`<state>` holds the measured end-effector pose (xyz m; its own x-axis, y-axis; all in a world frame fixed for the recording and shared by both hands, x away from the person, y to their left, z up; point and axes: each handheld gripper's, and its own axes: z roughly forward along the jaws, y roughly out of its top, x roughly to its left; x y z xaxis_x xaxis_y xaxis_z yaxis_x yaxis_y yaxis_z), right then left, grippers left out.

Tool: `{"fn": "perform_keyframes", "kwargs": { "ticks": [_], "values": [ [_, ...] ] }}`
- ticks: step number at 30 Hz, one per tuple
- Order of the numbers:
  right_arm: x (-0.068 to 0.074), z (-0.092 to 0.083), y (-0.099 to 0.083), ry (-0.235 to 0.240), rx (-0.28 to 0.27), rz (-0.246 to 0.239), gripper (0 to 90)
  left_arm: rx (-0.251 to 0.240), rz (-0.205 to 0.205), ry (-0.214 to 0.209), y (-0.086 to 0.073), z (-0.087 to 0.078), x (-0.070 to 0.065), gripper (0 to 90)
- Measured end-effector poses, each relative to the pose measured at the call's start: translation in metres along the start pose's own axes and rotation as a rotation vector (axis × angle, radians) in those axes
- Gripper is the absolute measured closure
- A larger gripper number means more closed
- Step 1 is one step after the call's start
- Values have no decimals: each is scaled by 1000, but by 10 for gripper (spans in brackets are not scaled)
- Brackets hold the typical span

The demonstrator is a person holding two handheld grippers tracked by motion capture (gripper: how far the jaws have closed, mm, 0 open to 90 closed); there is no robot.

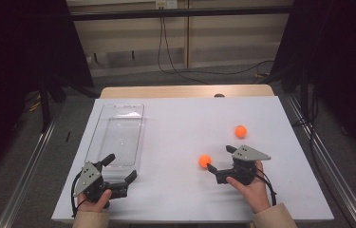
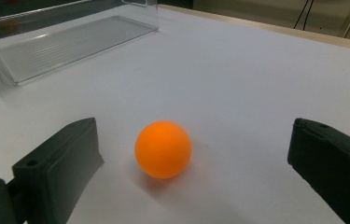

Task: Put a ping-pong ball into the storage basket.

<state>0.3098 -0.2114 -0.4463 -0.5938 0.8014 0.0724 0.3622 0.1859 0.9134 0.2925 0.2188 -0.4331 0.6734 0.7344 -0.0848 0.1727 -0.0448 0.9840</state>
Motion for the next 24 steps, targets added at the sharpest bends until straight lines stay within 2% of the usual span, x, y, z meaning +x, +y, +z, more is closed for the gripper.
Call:
{"fn": "perform_keyframes", "kwargs": {
  "ticks": [24],
  "values": [
    [1,9,3,5,31,-6,18,4,-1,0,0,0,0,13]
  ]
}}
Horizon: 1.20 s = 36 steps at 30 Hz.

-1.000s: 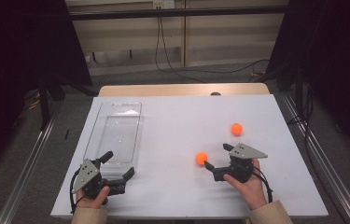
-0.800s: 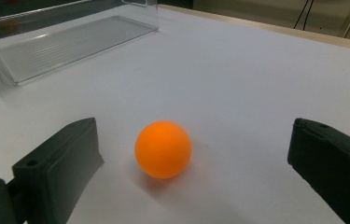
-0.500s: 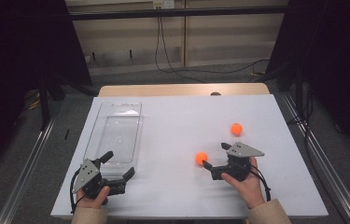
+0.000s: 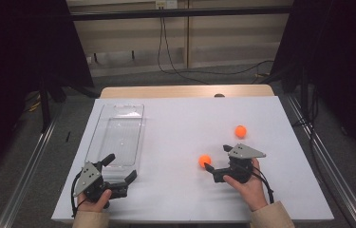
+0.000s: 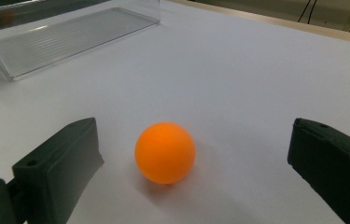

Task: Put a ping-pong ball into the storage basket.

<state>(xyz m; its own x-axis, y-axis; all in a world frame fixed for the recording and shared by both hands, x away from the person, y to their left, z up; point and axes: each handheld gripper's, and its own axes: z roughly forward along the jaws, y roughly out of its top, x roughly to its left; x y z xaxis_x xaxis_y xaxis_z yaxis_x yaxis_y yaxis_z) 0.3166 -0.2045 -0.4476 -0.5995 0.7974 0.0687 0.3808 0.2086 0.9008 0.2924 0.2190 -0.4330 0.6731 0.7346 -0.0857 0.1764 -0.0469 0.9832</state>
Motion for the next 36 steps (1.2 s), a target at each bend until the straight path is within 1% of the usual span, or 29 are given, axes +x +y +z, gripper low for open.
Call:
{"fn": "perform_keyframes", "kwargs": {
  "ticks": [4,11,18,21,23,27,30,36],
  "values": [
    [-1,1,0,-2,7,4,18,0,-1,1,0,0,0,13],
    [-1,2,0,-3,13,-8,18,2,5,-2,0,0,0,14],
    [0,5,1,-4,38,-4,16,11,8,-1,0,1,0,14],
    [0,6,2,-7,45,-4,17,11,1,0,-1,1,-1,14],
    [0,7,2,-8,46,-4,20,10,6,-2,0,1,-1,14],
    [0,7,2,-6,53,-3,22,11,7,-2,0,1,-1,14],
    [0,8,2,4,65,-5,24,10,8,-2,0,1,-1,14],
    [2,11,5,13,83,-18,39,9,9,-4,0,1,-1,14]
  ]
}}
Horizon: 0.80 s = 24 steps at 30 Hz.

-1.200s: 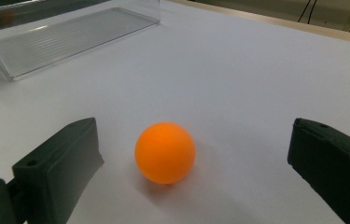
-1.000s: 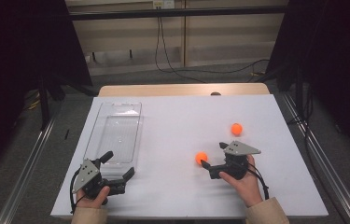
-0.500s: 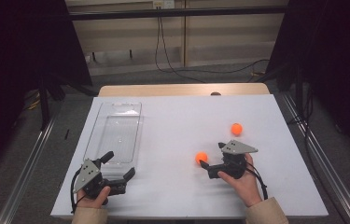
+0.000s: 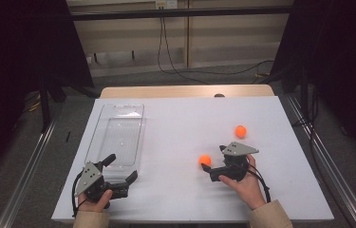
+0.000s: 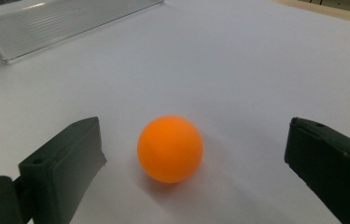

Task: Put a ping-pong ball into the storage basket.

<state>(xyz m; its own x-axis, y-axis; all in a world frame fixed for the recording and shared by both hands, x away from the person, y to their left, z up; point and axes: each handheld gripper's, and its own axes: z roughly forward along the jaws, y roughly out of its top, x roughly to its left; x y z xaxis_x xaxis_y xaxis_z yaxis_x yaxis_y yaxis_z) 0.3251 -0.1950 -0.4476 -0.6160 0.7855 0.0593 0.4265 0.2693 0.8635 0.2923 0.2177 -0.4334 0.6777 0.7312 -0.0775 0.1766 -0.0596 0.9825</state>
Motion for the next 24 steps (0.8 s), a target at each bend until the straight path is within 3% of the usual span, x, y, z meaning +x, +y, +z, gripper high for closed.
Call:
{"fn": "perform_keyframes", "kwargs": {
  "ticks": [7,24],
  "values": [
    [3,7,4,0,40,-13,80,3,0,1,0,0,0,14],
    [1,13,5,23,118,12,207,2,6,-2,0,0,0,14]
  ]
}}
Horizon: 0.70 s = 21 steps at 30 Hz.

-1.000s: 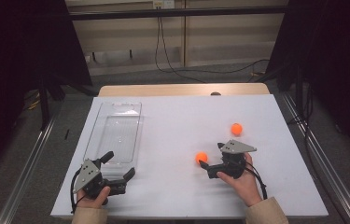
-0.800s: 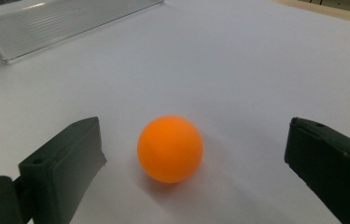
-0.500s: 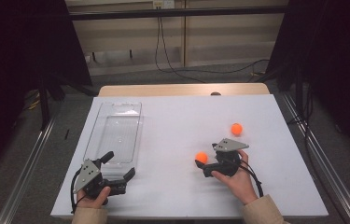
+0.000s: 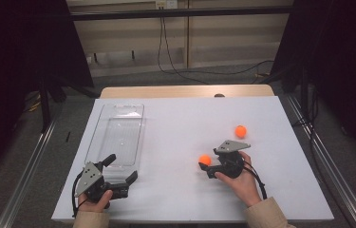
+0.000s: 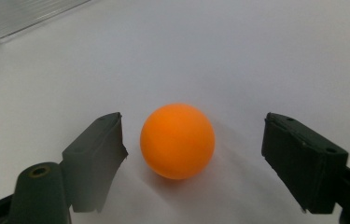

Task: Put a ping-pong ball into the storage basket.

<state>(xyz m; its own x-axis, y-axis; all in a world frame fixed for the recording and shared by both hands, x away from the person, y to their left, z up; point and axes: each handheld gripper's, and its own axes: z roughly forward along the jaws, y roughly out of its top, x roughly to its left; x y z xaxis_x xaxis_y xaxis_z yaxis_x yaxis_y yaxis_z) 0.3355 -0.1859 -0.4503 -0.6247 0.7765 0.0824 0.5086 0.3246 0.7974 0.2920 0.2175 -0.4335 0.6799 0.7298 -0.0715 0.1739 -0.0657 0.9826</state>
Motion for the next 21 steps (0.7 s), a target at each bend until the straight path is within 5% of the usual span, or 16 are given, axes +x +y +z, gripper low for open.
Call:
{"fn": "perform_keyframes", "kwargs": {
  "ticks": [21],
  "values": [
    [0,8,0,18,47,-18,355,1,0,0,0,0,0,14]
  ]
}}
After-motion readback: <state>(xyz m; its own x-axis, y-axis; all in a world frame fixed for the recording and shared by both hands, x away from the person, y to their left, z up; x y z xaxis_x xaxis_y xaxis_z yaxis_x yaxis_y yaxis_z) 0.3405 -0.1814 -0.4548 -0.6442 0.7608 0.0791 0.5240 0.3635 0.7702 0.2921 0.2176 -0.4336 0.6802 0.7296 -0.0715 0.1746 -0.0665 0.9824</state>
